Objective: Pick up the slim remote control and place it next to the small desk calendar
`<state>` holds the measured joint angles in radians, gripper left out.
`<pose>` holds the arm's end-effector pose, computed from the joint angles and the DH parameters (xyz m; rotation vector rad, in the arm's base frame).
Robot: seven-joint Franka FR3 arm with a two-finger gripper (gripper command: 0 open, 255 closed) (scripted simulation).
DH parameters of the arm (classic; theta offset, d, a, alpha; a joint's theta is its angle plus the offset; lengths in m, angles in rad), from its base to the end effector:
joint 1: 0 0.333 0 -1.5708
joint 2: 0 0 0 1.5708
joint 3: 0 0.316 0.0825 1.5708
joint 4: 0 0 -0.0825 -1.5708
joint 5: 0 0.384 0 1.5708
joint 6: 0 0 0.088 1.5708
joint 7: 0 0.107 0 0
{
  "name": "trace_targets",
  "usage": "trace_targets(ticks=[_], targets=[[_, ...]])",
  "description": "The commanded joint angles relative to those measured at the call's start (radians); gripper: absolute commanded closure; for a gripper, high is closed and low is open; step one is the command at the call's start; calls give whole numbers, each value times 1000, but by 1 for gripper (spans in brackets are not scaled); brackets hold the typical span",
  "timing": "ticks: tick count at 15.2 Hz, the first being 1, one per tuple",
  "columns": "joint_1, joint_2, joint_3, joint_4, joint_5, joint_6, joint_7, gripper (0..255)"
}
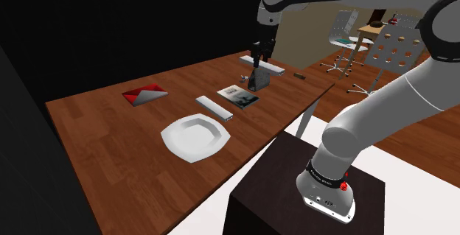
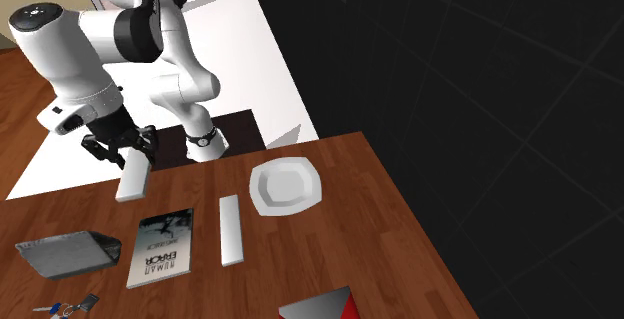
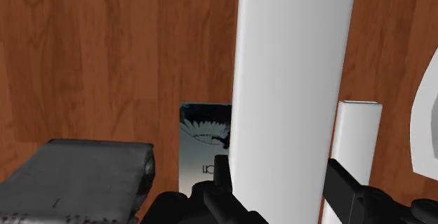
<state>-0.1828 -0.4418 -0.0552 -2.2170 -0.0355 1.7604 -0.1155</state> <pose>0.4056 -0.1046 0.5482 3.1283 -0.1723 -0.0267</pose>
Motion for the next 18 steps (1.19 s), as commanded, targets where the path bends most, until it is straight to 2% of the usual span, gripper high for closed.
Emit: trace_targets(ticks=[1, 9, 18], targets=[[-20, 3, -37, 1, -17, 4, -51, 255], [-92, 40, -182, 42, -74, 10, -247, 255], [-158, 167, -348, 173, -91, 20, -479, 255]])
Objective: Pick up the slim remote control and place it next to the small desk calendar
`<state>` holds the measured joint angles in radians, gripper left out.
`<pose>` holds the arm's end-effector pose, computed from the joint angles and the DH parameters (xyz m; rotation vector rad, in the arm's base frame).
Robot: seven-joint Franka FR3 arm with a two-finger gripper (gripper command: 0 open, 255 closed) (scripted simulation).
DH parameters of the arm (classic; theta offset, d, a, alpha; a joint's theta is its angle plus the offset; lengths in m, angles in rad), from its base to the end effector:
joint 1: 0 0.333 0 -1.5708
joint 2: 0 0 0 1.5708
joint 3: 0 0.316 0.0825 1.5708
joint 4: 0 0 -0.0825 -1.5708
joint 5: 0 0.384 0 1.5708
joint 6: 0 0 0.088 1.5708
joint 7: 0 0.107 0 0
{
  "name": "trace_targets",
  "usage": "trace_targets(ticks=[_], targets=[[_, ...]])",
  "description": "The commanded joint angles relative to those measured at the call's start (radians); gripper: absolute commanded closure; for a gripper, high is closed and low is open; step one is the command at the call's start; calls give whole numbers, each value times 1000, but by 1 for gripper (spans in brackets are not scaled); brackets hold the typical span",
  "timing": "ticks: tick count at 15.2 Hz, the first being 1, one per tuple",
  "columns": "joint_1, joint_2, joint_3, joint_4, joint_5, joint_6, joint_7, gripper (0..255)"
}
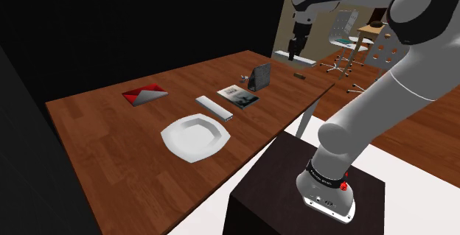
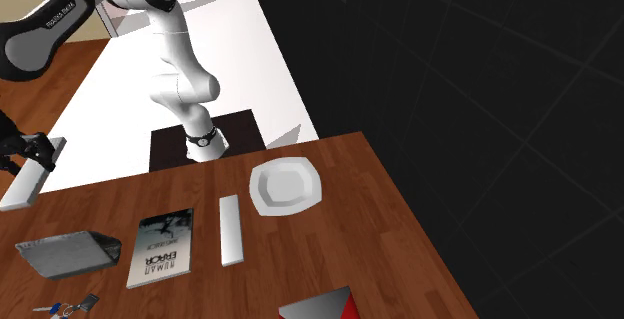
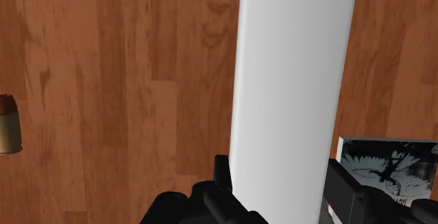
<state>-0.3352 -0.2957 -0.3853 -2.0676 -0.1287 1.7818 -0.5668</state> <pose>0.3380 -0.3331 0.5458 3.1293 -0.1728 -0.0263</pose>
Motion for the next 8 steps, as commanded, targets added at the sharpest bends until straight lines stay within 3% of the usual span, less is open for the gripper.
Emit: trace_targets(ticks=[1, 8], targets=[[-13, 40, -36, 44, 5, -1, -55, 255], [-55, 177, -138, 168, 49, 10, -218, 255]])
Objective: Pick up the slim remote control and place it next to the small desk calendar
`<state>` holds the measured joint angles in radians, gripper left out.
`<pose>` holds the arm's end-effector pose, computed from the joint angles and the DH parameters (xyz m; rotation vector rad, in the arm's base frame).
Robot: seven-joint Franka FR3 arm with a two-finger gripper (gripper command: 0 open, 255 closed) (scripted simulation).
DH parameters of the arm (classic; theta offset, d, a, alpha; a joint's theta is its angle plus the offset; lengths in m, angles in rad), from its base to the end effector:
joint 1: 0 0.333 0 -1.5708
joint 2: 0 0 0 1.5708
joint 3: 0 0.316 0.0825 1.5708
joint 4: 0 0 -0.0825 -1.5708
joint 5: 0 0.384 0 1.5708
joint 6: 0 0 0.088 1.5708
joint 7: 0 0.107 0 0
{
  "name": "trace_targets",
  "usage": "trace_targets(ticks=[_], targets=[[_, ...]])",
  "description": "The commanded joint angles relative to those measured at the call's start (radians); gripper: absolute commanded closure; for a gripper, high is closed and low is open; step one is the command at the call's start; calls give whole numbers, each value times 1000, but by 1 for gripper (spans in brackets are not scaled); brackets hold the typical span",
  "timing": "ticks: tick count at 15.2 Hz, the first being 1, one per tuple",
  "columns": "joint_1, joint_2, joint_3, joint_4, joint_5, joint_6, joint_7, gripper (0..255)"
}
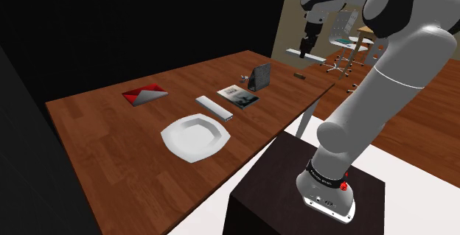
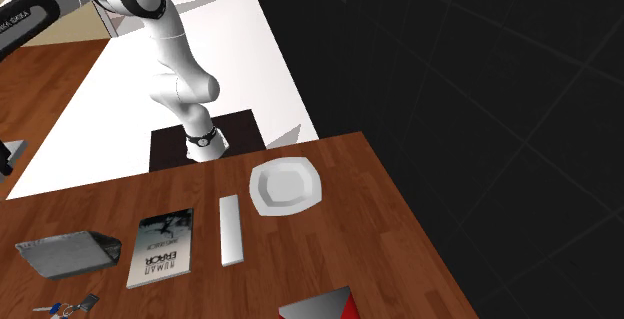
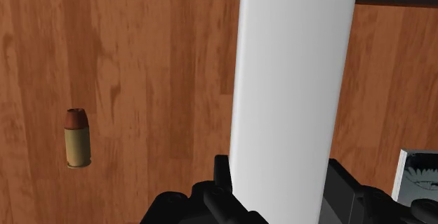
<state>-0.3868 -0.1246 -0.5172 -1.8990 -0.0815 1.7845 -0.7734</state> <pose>0.3122 -0.4262 0.5448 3.1288 -0.1716 -0.0268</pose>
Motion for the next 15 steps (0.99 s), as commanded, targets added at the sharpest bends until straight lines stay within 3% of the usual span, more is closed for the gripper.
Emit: trace_targets(ticks=[1, 15], targets=[[-4, 6, -7, -14, 2, 21, -11, 255], [-8, 39, -18, -173, 13, 208, -18, 255]])
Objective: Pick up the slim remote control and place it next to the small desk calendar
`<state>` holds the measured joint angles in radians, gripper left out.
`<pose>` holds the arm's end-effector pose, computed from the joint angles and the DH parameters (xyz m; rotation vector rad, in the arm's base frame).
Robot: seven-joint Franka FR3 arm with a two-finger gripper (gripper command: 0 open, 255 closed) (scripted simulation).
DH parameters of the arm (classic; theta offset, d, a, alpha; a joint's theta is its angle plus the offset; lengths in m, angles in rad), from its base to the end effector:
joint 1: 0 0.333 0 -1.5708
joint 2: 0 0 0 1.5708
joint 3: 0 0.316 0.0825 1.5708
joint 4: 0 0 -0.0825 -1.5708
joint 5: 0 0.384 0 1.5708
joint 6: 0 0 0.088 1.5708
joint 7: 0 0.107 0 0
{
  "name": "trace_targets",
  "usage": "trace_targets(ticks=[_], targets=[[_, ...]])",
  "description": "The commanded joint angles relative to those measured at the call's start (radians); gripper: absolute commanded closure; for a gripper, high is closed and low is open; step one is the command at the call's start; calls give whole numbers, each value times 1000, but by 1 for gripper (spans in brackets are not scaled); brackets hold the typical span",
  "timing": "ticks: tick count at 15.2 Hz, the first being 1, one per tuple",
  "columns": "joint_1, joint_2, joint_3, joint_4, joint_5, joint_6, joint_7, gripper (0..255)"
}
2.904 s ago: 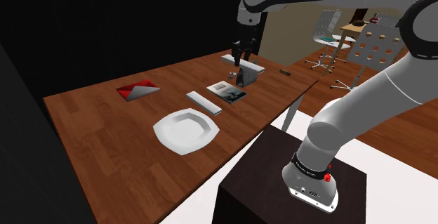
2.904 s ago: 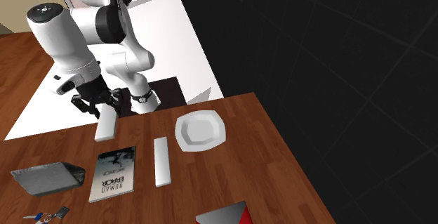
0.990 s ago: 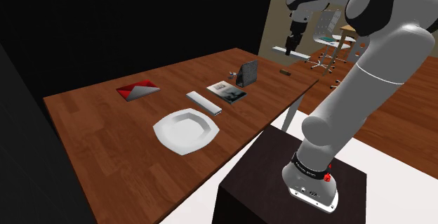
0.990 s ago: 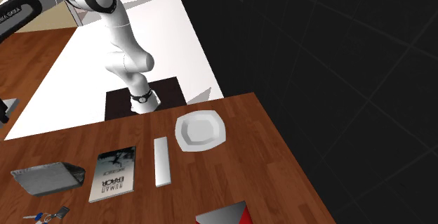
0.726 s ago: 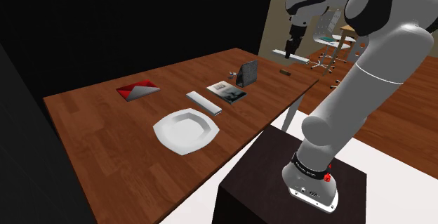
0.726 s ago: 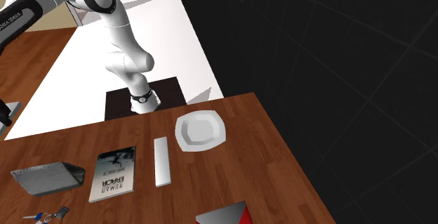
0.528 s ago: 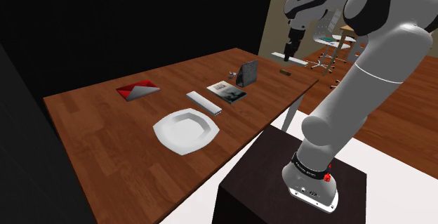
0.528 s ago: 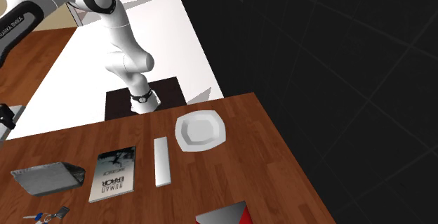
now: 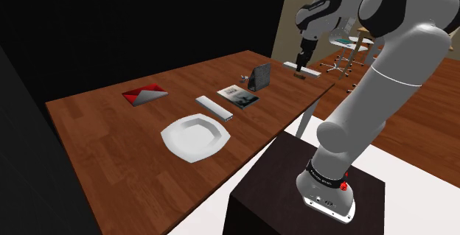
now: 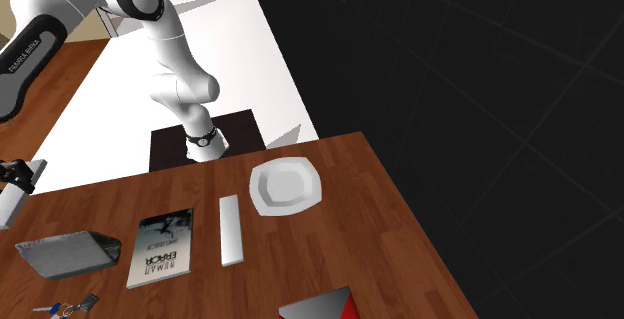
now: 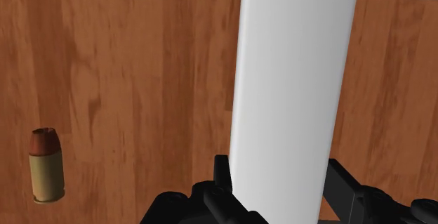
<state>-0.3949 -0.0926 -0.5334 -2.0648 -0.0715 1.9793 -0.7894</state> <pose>0.3092 -0.4296 0.4678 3.1286 -0.1696 -0.0271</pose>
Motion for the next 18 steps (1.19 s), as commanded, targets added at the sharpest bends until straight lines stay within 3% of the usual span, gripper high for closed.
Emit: trace_targets(ticks=[1, 18], targets=[[-1, 11, -2, -16, 5, 27, -4, 255], [-6, 119, -14, -149, 65, 253, -46, 255]])
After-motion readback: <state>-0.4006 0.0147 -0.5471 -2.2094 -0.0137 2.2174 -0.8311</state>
